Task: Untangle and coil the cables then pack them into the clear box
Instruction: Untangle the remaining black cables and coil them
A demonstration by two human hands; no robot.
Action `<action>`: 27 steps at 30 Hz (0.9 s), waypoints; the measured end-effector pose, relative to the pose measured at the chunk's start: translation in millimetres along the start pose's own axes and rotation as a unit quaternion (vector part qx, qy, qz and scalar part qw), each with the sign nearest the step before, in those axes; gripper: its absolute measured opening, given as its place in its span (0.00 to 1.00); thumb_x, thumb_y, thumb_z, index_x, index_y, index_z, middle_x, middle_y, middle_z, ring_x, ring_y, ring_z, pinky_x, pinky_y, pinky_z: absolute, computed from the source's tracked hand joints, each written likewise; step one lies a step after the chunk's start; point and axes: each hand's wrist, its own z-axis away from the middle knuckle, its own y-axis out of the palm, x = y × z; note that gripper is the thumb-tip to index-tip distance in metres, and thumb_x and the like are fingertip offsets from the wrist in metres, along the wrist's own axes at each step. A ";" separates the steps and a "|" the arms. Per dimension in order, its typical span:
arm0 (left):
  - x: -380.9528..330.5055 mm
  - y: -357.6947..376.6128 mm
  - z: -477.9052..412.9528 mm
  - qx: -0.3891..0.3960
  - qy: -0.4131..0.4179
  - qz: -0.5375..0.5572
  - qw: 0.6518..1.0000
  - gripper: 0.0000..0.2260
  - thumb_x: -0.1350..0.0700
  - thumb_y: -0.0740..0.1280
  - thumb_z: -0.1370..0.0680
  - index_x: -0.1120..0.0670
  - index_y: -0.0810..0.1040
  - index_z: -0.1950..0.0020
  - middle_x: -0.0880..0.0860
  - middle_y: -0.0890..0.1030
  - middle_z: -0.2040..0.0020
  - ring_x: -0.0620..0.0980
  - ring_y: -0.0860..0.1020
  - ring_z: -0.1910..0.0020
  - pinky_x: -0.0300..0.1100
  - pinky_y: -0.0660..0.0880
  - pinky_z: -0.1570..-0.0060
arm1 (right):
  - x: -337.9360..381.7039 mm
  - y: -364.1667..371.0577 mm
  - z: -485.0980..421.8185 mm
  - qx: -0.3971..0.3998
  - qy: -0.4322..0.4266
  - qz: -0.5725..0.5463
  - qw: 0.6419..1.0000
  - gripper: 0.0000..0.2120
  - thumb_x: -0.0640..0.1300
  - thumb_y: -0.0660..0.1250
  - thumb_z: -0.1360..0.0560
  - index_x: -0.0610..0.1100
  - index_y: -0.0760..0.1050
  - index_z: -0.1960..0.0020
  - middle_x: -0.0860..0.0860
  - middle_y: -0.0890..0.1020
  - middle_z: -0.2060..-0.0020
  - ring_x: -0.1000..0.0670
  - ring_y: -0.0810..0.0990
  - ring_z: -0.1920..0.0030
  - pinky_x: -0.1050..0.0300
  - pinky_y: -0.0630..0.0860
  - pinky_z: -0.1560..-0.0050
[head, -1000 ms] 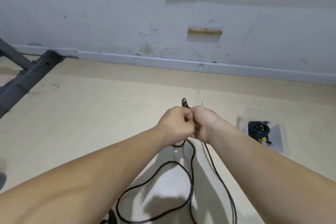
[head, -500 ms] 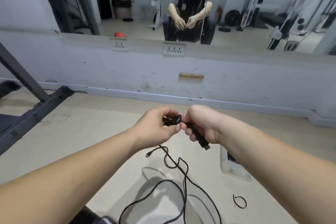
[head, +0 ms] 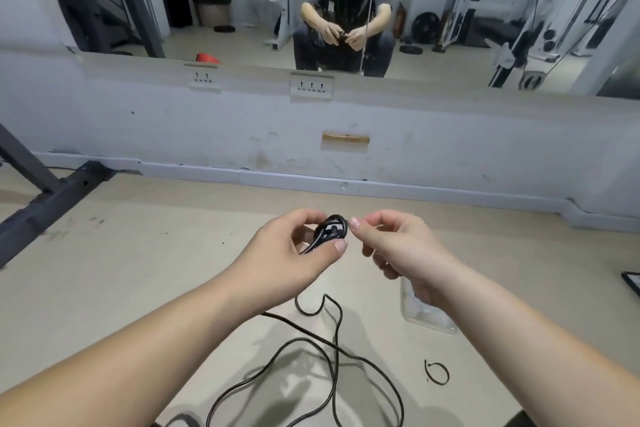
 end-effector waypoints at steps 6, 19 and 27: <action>-1.8 -3.1 -13.5 0.030 -0.005 0.045 0.999 0.10 0.51 0.74 0.21 0.43 0.83 0.40 0.44 0.86 0.49 0.51 0.86 0.56 0.42 0.79 0.67 | -4.0 -14.7 -13.7 0.041 -0.012 -0.050 0.998 0.09 0.36 0.65 0.20 0.47 0.82 0.49 0.49 0.83 0.64 0.52 0.70 0.72 0.62 0.62 0.73; 9.8 7.6 -28.6 0.085 0.075 -0.058 0.992 0.23 0.47 0.80 0.28 0.35 0.80 0.36 0.39 0.83 0.41 0.38 0.78 0.39 0.27 0.70 0.47 | -0.8 3.9 -33.7 0.061 -0.004 -0.056 0.997 0.08 0.46 0.60 0.27 0.49 0.75 0.50 0.53 0.76 0.69 0.56 0.69 0.75 0.66 0.64 0.75; 11.9 15.7 -19.8 0.108 0.081 -0.071 0.988 0.17 0.48 0.83 0.32 0.38 0.84 0.46 0.40 0.78 0.46 0.37 0.76 0.45 0.28 0.70 0.52 | -3.2 22.0 -23.5 0.104 -0.068 0.086 0.988 0.30 0.77 0.46 0.28 0.64 0.71 0.37 0.62 0.76 0.43 0.54 0.77 0.40 0.51 0.71 0.37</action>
